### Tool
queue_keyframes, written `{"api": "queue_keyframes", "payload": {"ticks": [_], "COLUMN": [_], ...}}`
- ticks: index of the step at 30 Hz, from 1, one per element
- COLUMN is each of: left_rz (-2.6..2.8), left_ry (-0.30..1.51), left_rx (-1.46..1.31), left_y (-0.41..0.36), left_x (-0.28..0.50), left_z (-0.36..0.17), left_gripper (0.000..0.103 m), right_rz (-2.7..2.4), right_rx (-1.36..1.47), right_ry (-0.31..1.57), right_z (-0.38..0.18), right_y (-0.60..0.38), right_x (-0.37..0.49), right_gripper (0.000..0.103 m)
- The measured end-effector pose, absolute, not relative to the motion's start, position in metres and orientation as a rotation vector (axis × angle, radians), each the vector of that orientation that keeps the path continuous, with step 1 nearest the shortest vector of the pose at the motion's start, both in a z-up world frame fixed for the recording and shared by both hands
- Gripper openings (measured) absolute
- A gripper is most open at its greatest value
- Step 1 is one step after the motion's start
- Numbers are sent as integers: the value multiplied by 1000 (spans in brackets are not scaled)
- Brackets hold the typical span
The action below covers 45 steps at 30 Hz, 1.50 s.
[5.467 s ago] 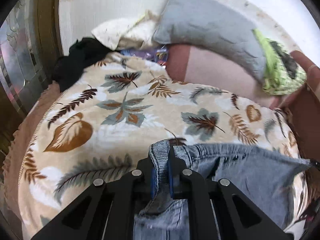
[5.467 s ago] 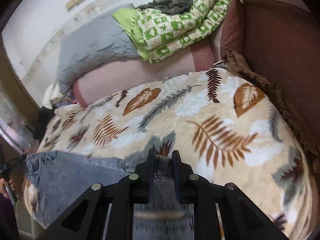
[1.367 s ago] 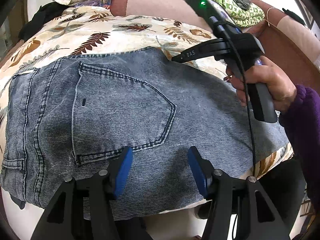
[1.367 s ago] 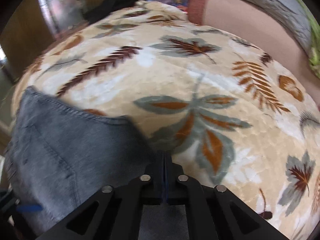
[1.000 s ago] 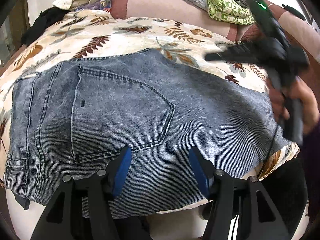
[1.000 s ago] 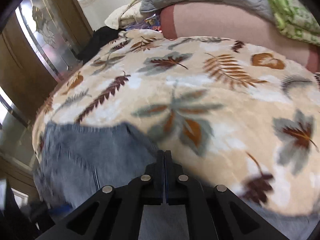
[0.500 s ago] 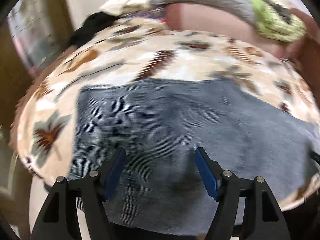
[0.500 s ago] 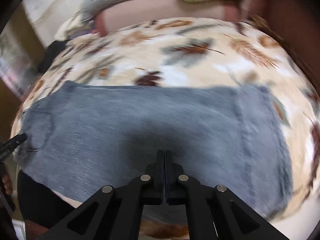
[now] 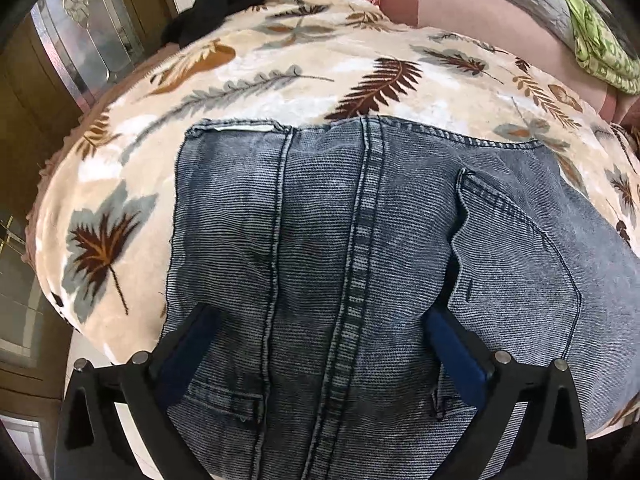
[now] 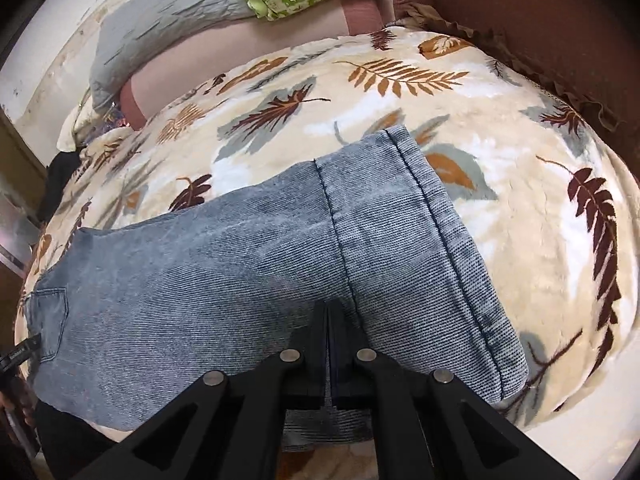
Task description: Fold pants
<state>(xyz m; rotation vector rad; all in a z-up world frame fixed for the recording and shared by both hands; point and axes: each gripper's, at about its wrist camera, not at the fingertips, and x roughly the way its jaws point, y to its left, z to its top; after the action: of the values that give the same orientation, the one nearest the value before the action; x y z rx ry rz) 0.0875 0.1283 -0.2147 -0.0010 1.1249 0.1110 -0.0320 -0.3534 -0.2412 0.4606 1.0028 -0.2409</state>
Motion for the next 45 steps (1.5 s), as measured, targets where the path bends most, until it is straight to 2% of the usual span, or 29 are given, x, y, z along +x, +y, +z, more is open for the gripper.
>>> {"api": "queue_keyframes", "payload": {"ticks": [7, 13, 20, 25, 35, 41, 45], "left_rz": [116, 191, 105, -54, -191, -192, -202], "left_ry": [1159, 1245, 1048, 973, 1053, 1202, 1195], "left_rx": [-5, -15, 95, 118, 191, 247, 193], "left_y": [125, 117, 45, -25, -114, -132, -126], "left_x": [92, 98, 79, 77, 81, 86, 87], "left_z": [-217, -207, -159, -141, -174, -217, -225], "left_gripper": [103, 103, 103, 103, 103, 103, 103], "right_rz": [-203, -210, -249, -290, -427, -423, -402], "right_rx": [680, 592, 378, 349, 366, 333, 397], "right_ry": [972, 989, 846, 880, 977, 988, 974], "right_z": [-250, -243, -209, -213, -234, -236, -238], "right_y": [-376, -366, -342, -341, -376, -374, -383], "right_x": [-42, -41, -42, -26, 1, 3, -1], "right_gripper": [3, 3, 3, 3, 3, 3, 4]}}
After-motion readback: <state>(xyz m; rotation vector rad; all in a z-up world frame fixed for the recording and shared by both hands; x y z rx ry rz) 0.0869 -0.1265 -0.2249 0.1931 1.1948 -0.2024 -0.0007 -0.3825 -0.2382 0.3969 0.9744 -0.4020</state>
